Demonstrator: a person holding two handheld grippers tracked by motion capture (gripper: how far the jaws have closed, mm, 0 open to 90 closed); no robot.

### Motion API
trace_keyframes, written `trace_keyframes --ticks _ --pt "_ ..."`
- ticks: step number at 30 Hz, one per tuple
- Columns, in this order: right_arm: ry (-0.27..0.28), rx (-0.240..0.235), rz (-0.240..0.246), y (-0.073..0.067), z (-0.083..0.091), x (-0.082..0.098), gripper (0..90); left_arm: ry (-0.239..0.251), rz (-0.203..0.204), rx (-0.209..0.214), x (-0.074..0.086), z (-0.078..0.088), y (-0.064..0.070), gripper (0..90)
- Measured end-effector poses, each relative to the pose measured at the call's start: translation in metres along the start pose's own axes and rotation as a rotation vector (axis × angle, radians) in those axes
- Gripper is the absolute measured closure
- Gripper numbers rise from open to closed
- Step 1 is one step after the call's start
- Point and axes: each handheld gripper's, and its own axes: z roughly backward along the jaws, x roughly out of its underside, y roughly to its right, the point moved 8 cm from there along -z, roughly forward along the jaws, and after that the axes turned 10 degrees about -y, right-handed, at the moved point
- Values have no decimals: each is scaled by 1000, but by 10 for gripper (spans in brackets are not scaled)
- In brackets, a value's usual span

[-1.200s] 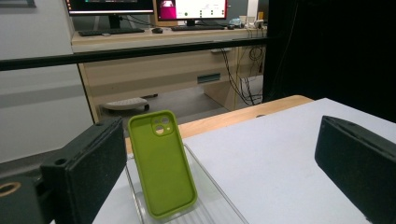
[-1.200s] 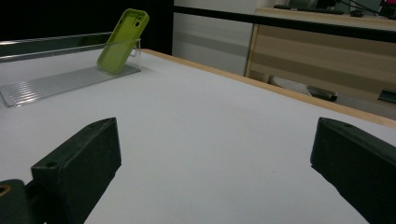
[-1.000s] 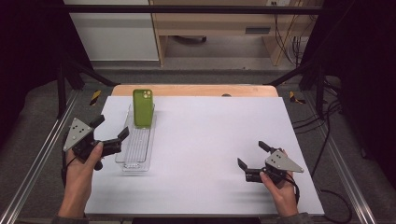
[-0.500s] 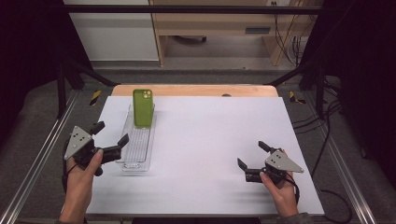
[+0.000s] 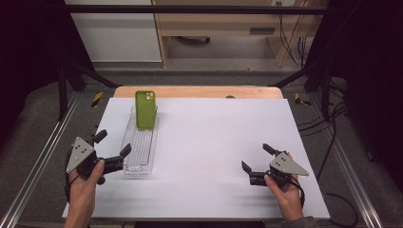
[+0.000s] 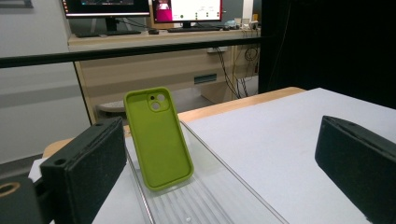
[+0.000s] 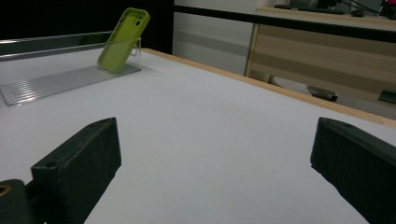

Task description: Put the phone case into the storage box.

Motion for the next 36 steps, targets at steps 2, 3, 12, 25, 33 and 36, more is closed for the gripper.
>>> trace_keyframes --ticks 2,3,12,25,33,36 --pt "0 1 1 0 0 0 20 0 -4 0 5 0 0 18" --pt "0 1 1 0 0 0 21 -1 -8 -3 7 -1 0 18" --pt "0 1 2 0 0 0 21 -1 -14 8 23 -2 2 18" --pt "-1 4 2 1 1 0 21 8 -15 6 38 -3 6 18" --pt "1 7 0 3 1 1 21 13 -29 6 41 -3 8 18" --pt "0 11 -3 4 2 1 21 12 -27 8 42 -3 9 18"
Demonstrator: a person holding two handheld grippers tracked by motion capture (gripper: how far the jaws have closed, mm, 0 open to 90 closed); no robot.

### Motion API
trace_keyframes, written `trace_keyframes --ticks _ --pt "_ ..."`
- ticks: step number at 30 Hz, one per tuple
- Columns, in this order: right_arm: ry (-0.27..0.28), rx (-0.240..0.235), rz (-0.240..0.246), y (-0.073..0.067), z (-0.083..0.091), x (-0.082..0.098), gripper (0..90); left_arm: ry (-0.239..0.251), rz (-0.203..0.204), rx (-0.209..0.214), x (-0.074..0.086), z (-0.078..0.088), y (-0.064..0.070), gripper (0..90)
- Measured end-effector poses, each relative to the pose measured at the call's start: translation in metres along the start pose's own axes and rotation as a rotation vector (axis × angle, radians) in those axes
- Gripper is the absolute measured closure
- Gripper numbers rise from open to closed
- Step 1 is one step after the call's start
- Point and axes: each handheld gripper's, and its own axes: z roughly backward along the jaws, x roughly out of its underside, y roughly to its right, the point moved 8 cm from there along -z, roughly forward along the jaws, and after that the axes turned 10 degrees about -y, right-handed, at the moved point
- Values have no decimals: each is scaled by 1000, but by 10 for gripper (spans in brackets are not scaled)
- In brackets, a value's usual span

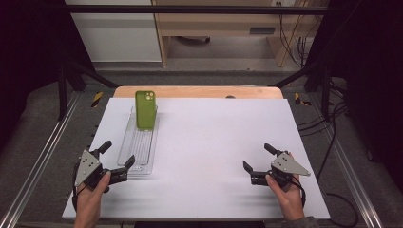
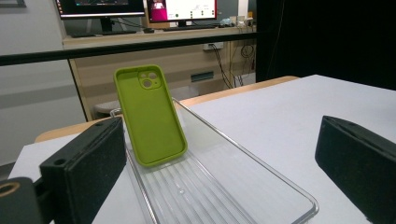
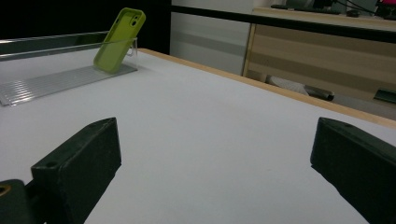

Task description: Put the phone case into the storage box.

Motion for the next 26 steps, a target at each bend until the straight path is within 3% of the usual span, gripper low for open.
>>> trace_keyframes --ticks 26 --pt "21 10 -8 6 1 3 21 19 -13 31 6 -3 10 17"
